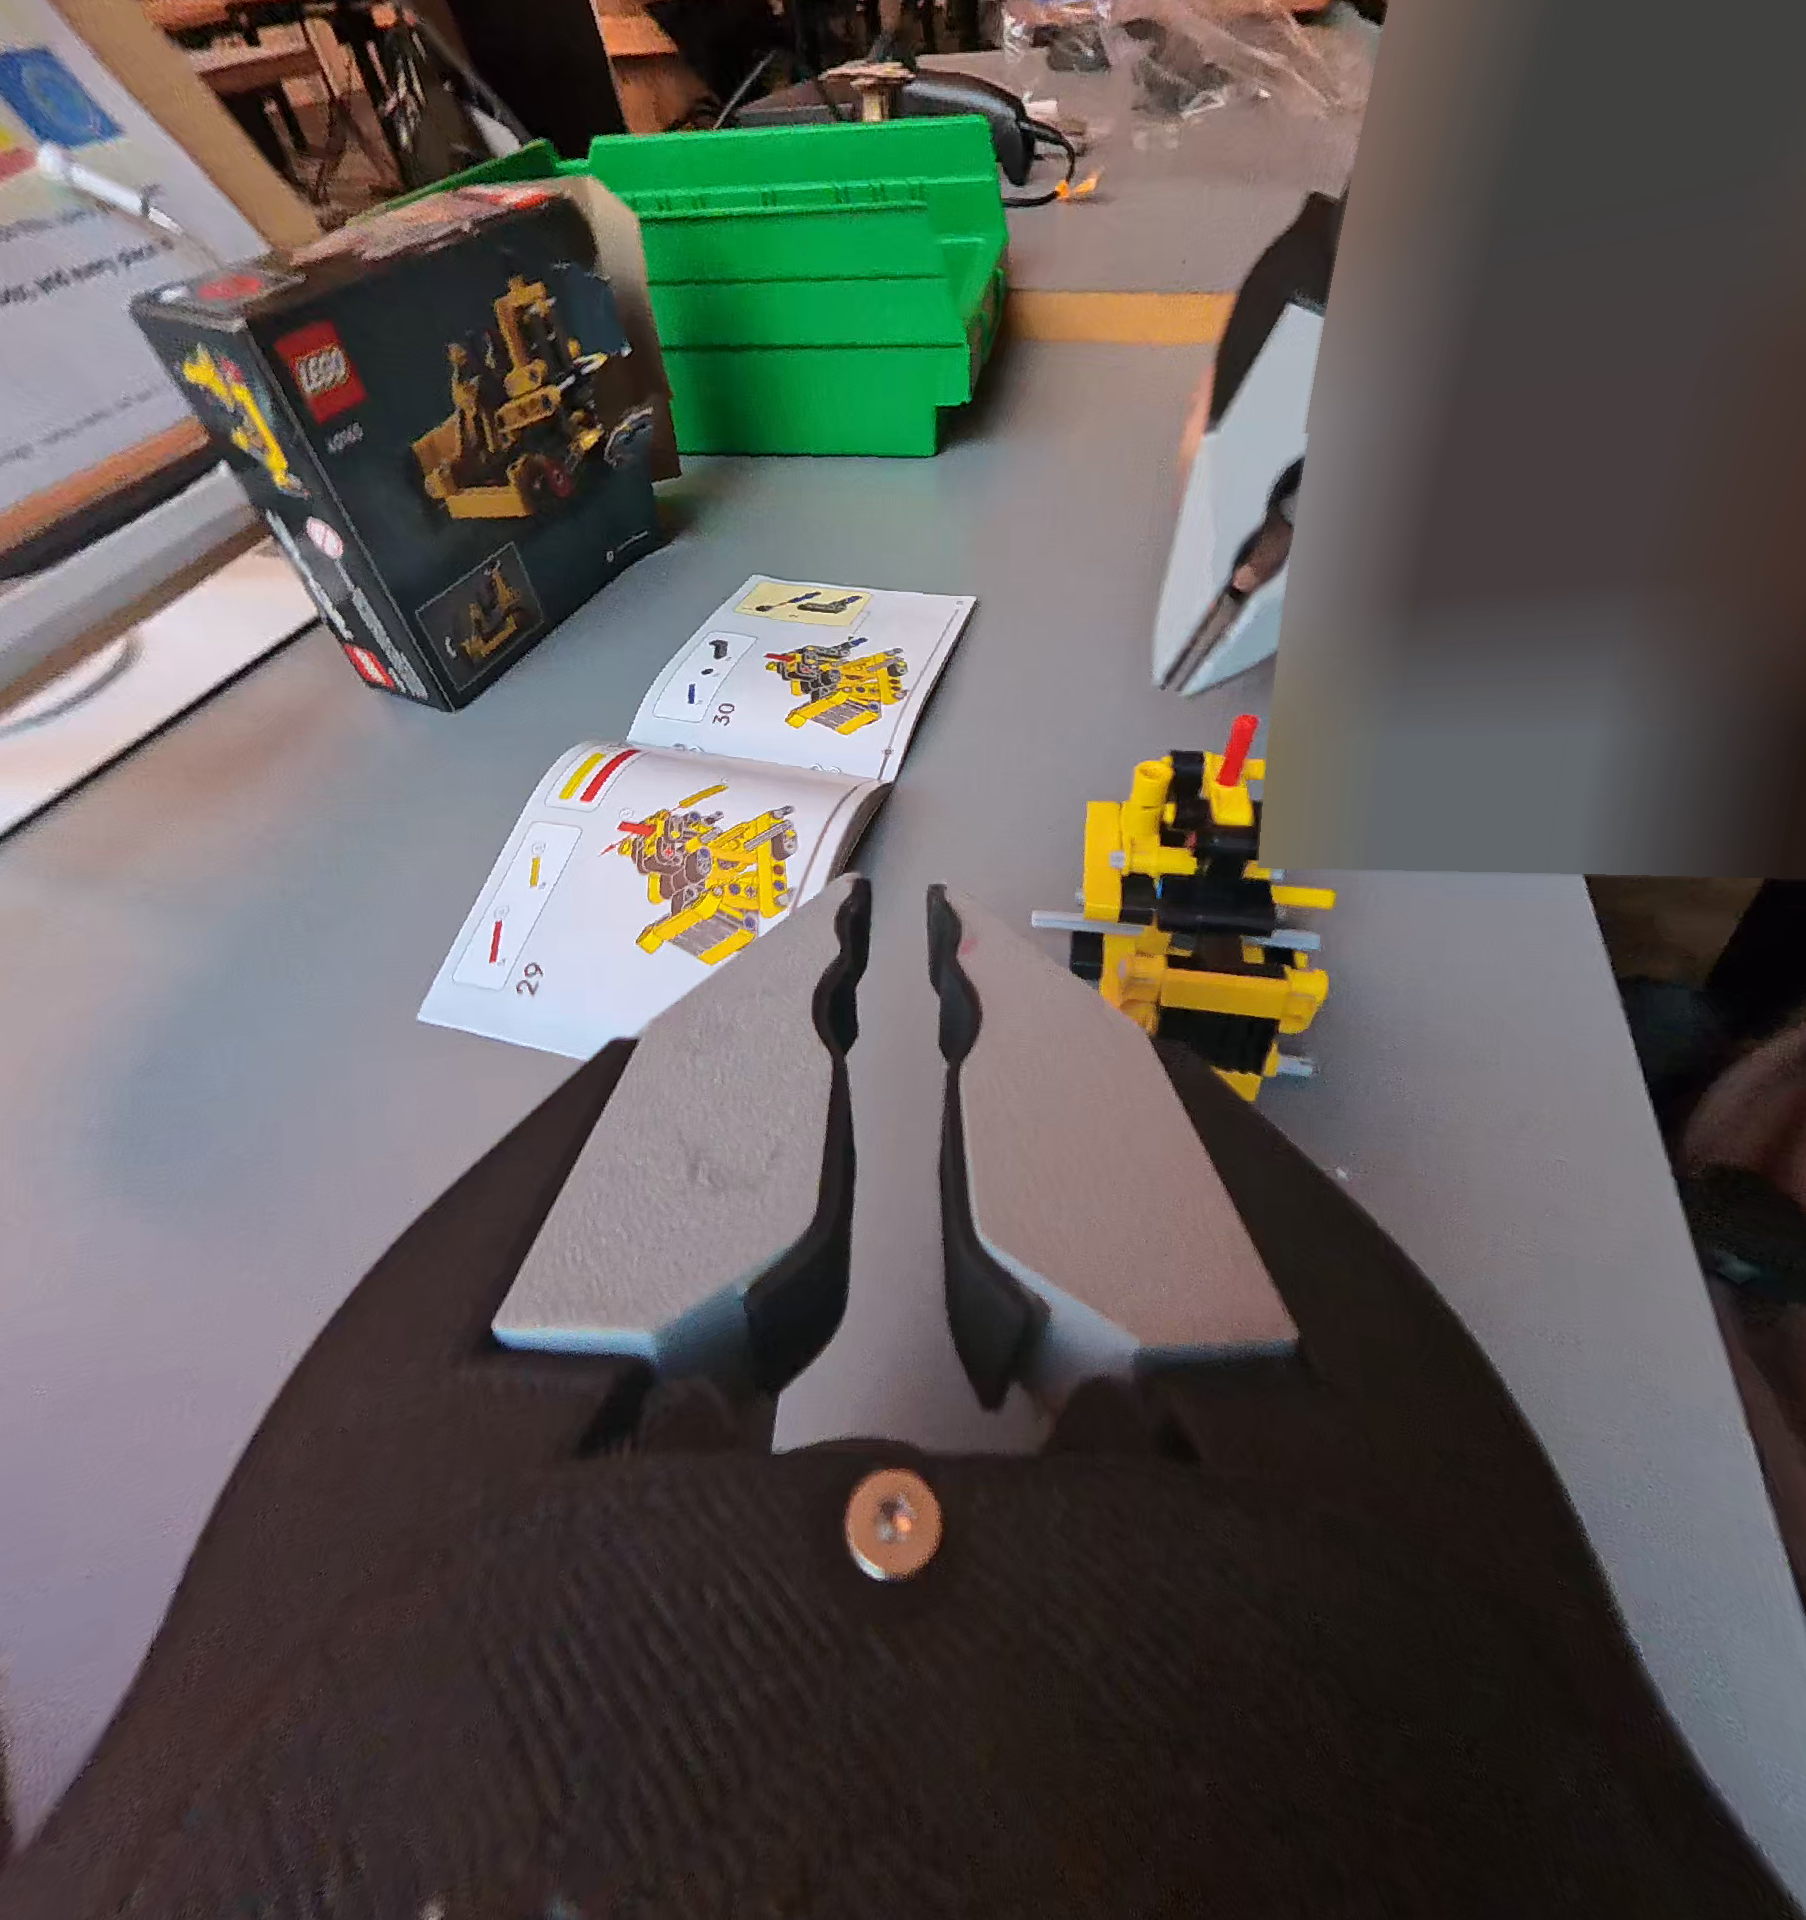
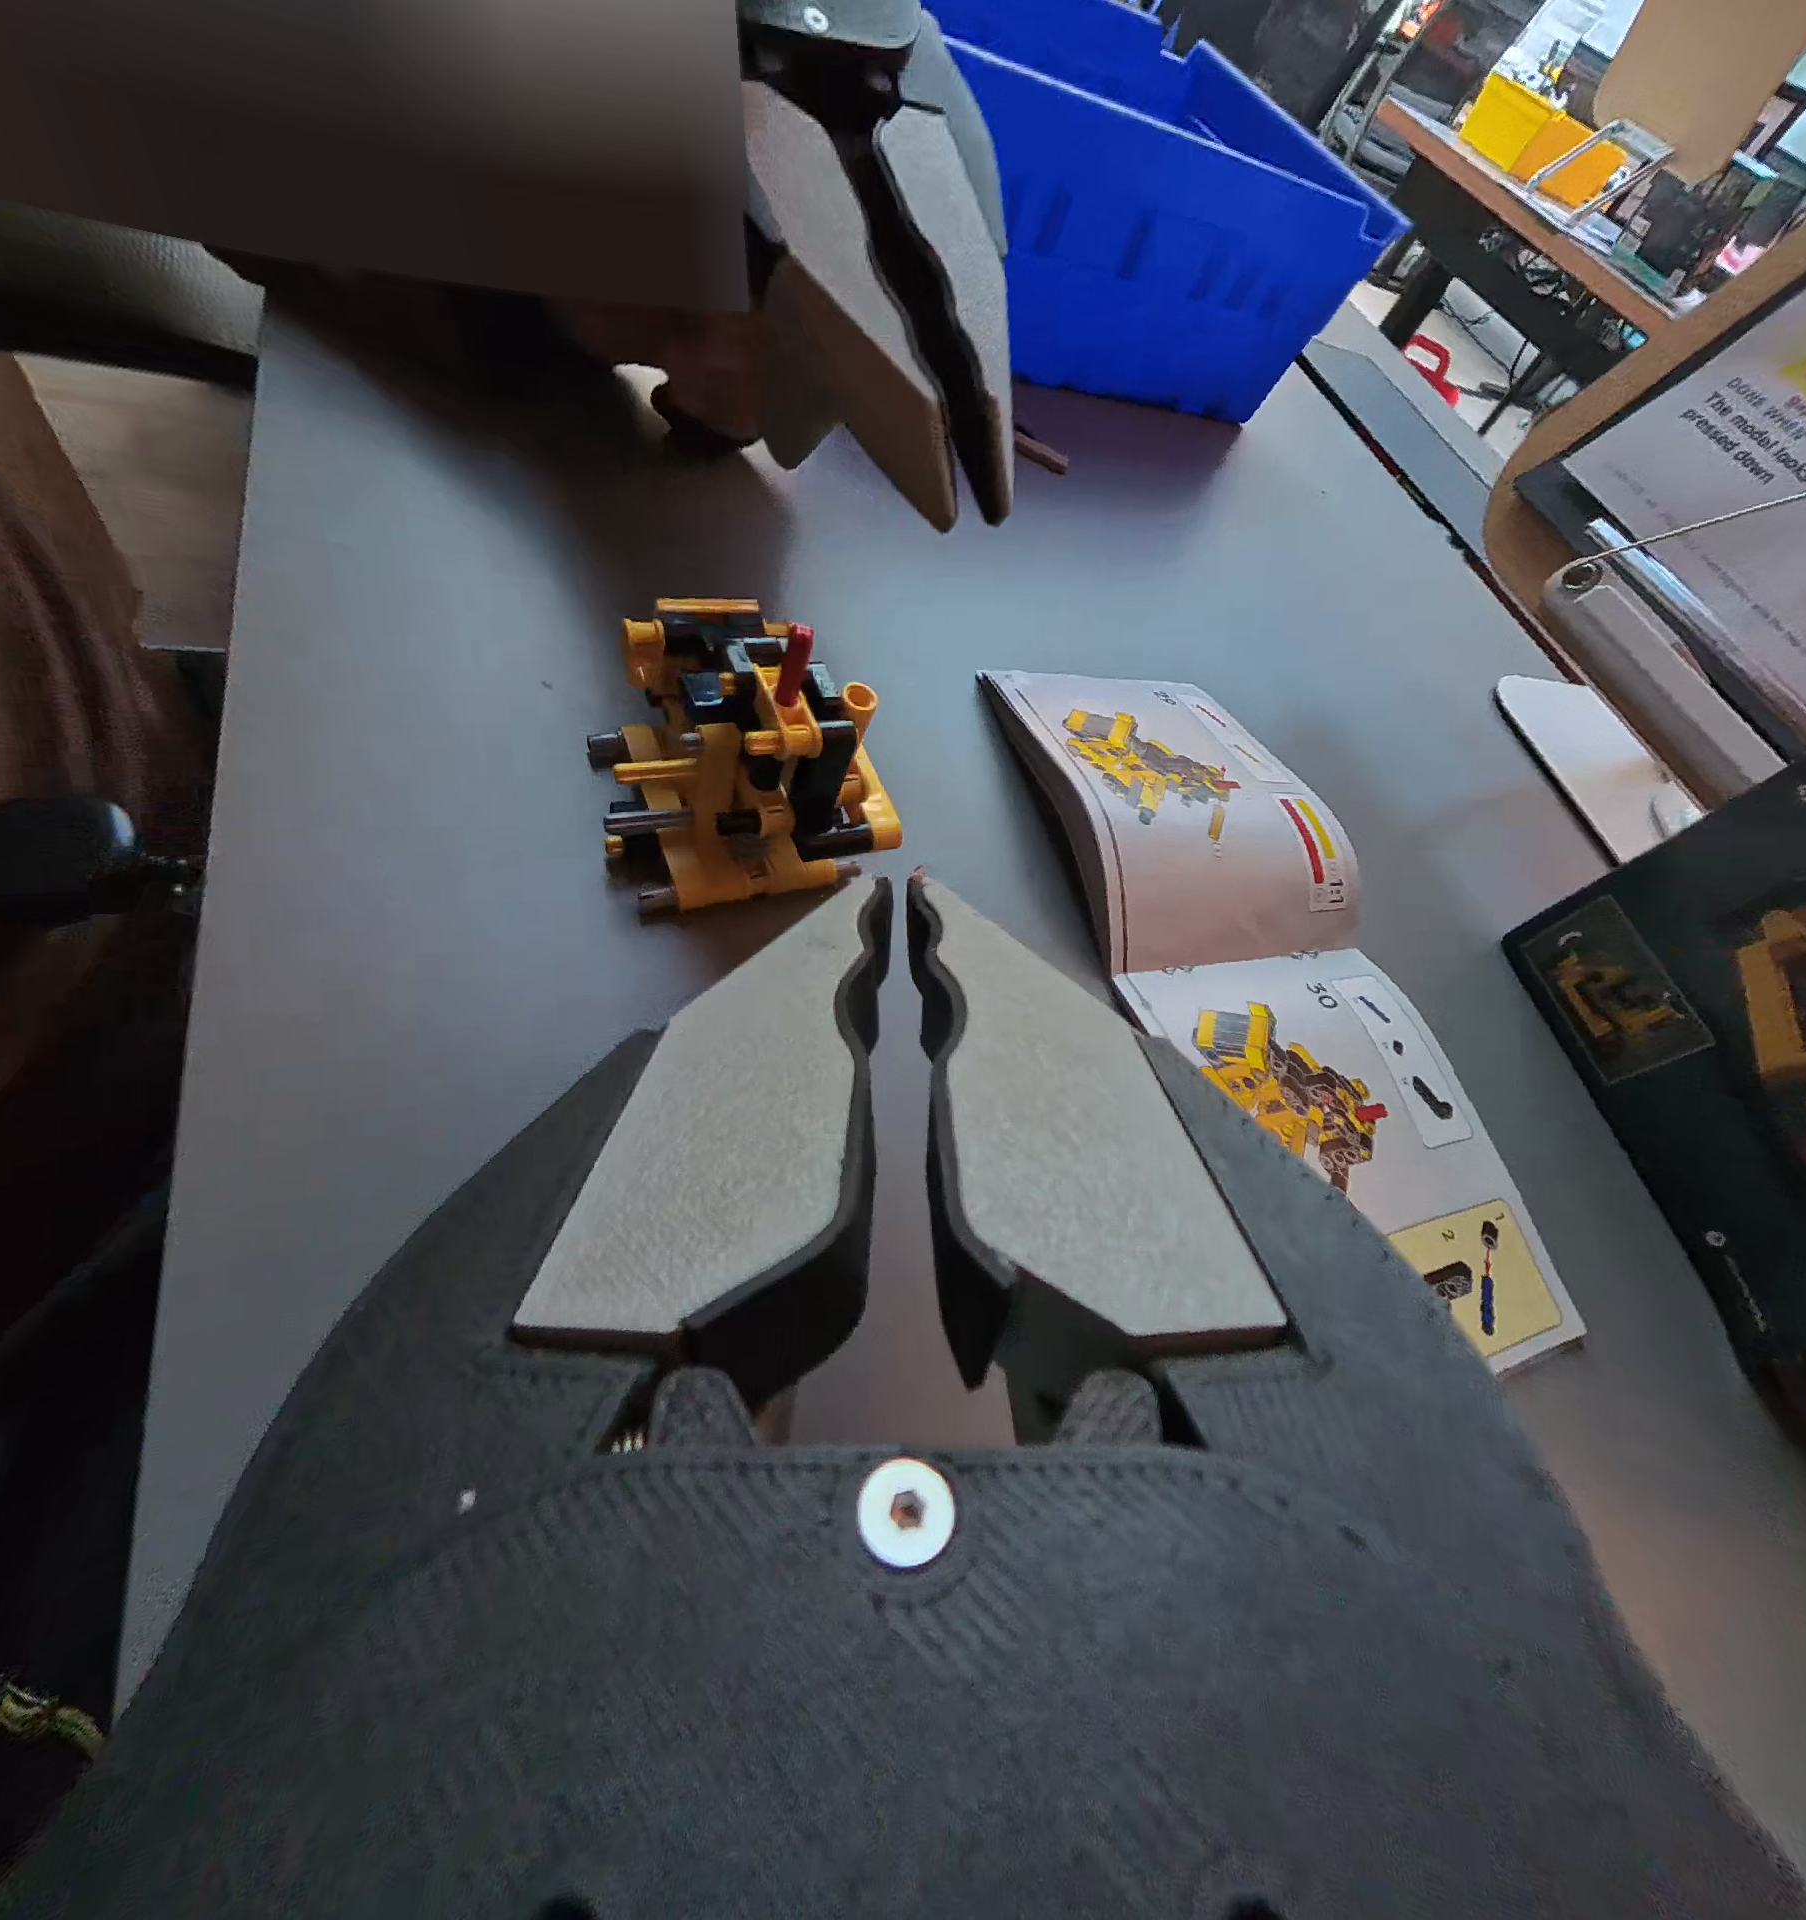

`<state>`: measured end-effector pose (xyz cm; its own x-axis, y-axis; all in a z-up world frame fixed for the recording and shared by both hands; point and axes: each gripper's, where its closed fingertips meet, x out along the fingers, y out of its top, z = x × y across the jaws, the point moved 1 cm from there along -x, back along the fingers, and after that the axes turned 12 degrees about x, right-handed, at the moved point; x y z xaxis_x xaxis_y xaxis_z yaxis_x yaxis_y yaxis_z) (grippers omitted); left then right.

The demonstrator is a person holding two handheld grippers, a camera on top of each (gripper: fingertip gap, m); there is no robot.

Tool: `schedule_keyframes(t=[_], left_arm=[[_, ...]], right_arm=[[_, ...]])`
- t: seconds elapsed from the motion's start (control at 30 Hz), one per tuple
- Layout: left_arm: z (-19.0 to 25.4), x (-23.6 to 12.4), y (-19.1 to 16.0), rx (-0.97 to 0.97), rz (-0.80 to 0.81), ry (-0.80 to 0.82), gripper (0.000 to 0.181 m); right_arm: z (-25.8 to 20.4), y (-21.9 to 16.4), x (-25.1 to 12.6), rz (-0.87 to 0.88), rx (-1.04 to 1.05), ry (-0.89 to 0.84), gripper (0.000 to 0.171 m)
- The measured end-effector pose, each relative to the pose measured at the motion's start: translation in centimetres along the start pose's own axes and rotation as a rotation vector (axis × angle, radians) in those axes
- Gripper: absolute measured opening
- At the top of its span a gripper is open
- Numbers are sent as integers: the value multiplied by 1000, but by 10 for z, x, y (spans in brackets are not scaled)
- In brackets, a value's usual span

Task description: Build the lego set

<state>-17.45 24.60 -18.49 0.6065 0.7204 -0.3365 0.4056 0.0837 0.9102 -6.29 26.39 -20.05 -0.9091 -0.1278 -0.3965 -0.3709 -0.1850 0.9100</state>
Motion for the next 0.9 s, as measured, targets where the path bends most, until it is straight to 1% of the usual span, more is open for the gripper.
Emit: schedule_keyframes(t=[0.2, 0.37, 0.5, 0.57, 0.63, 0.73, 0.9], left_arm=[[-6, 6, -6, -119, -29, -57, 13], [-8, 3, -3, -165, 6, -79, 16], [13, 2, 4, -110, 33, -172, 21], [34, 0, 13, -88, 77, -263, 24], [55, -1, 16, -45, 78, -344, 26], [66, 3, 13, 40, 36, -333, 28], [72, 11, 14, 12, 8, -313, 28]], right_arm=[[-2, -6, 3, -43, -31, 13, 0], [-1, -8, 4, -54, -45, 0, 0], [0, -5, 1, -27, -7, 19, 6], [-3, -3, 1, -17, -1, 41, 10], [-9, 0, 1, 1, -6, 73, 12], [-15, 5, 2, 23, 4, 110, 15], [-23, 14, 5, 61, 43, 155, 22]])
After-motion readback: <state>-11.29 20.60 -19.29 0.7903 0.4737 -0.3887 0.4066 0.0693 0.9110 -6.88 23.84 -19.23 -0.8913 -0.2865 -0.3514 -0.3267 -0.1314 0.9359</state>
